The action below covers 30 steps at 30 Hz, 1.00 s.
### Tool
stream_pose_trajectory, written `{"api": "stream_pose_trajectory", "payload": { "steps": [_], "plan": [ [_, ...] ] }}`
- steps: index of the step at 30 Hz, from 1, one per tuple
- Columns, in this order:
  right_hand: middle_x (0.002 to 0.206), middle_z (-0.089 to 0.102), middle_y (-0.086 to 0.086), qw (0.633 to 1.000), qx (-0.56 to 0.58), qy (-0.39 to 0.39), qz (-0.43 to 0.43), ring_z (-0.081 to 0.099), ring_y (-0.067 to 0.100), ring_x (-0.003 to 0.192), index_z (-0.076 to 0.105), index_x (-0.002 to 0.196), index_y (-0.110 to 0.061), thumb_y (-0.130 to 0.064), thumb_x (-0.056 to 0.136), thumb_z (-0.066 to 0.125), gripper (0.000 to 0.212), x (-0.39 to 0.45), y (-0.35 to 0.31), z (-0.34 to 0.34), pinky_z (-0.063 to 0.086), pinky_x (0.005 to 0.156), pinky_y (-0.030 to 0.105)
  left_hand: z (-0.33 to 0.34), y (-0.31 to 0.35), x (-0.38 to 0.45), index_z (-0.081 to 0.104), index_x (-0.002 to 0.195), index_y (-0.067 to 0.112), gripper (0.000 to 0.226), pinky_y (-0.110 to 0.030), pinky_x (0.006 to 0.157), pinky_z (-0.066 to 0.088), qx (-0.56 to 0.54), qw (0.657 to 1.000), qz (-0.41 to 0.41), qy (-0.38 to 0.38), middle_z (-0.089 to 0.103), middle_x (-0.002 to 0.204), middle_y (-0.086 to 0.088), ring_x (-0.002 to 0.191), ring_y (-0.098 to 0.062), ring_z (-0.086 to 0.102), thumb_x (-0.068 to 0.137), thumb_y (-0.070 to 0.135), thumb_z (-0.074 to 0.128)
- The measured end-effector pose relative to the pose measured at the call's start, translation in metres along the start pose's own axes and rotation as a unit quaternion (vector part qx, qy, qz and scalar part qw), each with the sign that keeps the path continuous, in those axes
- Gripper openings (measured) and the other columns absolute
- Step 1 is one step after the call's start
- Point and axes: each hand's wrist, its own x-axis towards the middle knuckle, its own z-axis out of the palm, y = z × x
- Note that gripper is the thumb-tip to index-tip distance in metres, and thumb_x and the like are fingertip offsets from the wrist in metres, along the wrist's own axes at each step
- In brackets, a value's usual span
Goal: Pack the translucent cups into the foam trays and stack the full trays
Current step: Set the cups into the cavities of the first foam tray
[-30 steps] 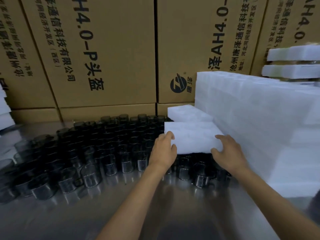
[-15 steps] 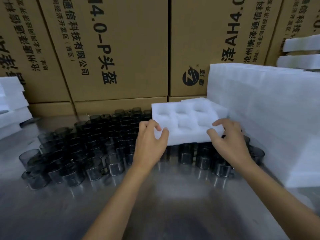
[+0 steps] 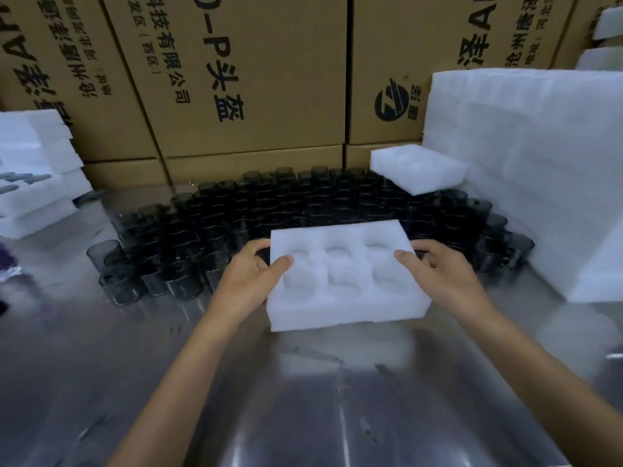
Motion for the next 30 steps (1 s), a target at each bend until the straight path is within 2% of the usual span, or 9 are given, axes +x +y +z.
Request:
{"api": "stream_pose_trajectory", "payload": {
  "steps": [2, 7, 9, 15, 18, 20, 22, 24, 30],
  "plan": [
    [0.045, 0.047, -0.016, 1.000, -0.004, -0.005, 0.004, 0.050, -0.002, 0.049, 0.066, 0.106, -0.032, -0.047, 0.088, 0.065, 0.023, -0.006, 0.010, 0.000, 0.035, 0.057, 0.027, 0.002, -0.005, -0.007, 0.053, 0.128, 0.032, 0.041, -0.040, 0.076, 0.054, 0.002, 1.000, 0.007, -0.004, 0.056, 0.060, 0.003, 0.071, -0.018, 0.066, 0.090, 0.039, 0.068],
    [0.044, 0.044, -0.014, 1.000, -0.005, -0.019, 0.014, 0.047, 0.004, 0.048, 0.067, 0.105, -0.033, -0.044, 0.088, 0.066, 0.019, -0.015, 0.032, -0.001, 0.038, 0.056, 0.029, 0.016, -0.016, -0.011, 0.057, 0.123, 0.029, 0.035, -0.027, 0.060, 0.042, 0.013, 1.000, -0.006, -0.010, 0.049, 0.049, 0.013, 0.052, -0.002, 0.054, 0.090, 0.036, 0.068],
    [0.049, 0.051, -0.015, 0.999, 0.021, -0.023, 0.037, 0.056, 0.006, 0.057, 0.067, 0.102, -0.036, -0.049, 0.087, 0.067, 0.020, -0.016, 0.038, 0.000, 0.043, 0.059, 0.028, 0.024, -0.019, -0.010, 0.058, 0.123, 0.027, 0.035, -0.026, 0.057, 0.039, 0.018, 1.000, -0.014, 0.000, 0.047, 0.051, 0.011, 0.047, 0.001, 0.050, 0.091, 0.036, 0.067],
    [0.050, 0.052, -0.016, 0.999, 0.015, -0.017, 0.038, 0.054, 0.002, 0.056, 0.065, 0.091, -0.034, -0.049, 0.087, 0.067, 0.016, -0.005, 0.039, 0.001, 0.041, 0.059, 0.027, 0.033, -0.019, -0.002, 0.059, 0.122, 0.028, 0.034, -0.026, 0.057, 0.040, 0.029, 0.999, -0.014, 0.010, 0.052, 0.062, 0.007, 0.059, -0.007, 0.056, 0.091, 0.040, 0.066],
    [0.065, 0.059, -0.008, 0.997, -0.008, 0.081, -0.006, 0.059, 0.013, 0.073, 0.068, 0.079, -0.031, -0.039, 0.088, 0.065, 0.013, 0.004, 0.040, -0.005, 0.043, 0.063, 0.029, 0.029, -0.018, 0.004, 0.058, 0.116, 0.028, 0.030, -0.029, 0.057, 0.042, 0.052, 0.998, -0.006, 0.036, 0.053, 0.064, 0.004, 0.058, -0.009, 0.055, 0.090, 0.041, 0.066],
    [0.087, 0.059, -0.006, 0.986, -0.043, 0.157, -0.032, 0.056, 0.020, 0.096, 0.070, 0.087, -0.028, -0.026, 0.088, 0.062, 0.008, 0.014, 0.046, -0.017, 0.042, 0.075, 0.029, 0.027, -0.016, 0.008, 0.057, 0.116, 0.028, 0.027, -0.036, 0.065, 0.047, 0.053, 0.996, 0.002, 0.078, 0.052, 0.065, 0.002, 0.062, -0.014, 0.055, 0.092, 0.040, 0.062],
    [0.111, 0.052, 0.000, 0.984, -0.109, 0.137, -0.014, 0.046, 0.025, 0.115, 0.068, 0.107, -0.024, -0.021, 0.086, 0.063, 0.022, 0.023, 0.057, -0.029, 0.038, 0.090, 0.030, 0.026, -0.012, 0.012, 0.056, 0.117, 0.028, 0.023, -0.044, 0.069, 0.052, 0.036, 0.994, 0.009, 0.100, 0.049, 0.064, 0.001, 0.061, -0.018, 0.053, 0.095, 0.036, 0.058],
    [0.119, 0.045, 0.002, 0.985, -0.154, 0.079, 0.004, 0.045, 0.028, 0.119, 0.067, 0.111, -0.022, -0.024, 0.084, 0.069, 0.028, 0.027, 0.069, -0.034, 0.039, 0.099, 0.034, 0.028, -0.006, 0.015, 0.056, 0.117, 0.028, 0.021, -0.043, 0.065, 0.049, 0.016, 0.994, 0.028, 0.108, 0.046, 0.062, 0.002, 0.058, -0.017, 0.048, 0.095, 0.031, 0.057],
    [0.133, 0.044, 0.006, 0.982, -0.171, 0.074, -0.017, 0.055, 0.030, 0.106, 0.064, 0.096, -0.013, -0.027, 0.090, 0.072, 0.016, 0.020, 0.078, -0.027, 0.047, 0.088, 0.037, 0.038, 0.021, 0.021, 0.058, 0.111, 0.031, 0.017, -0.030, 0.060, 0.039, 0.006, 0.994, 0.054, 0.099, 0.049, 0.069, 0.003, 0.060, -0.013, 0.046, 0.094, 0.028, 0.057]
  ]
}}
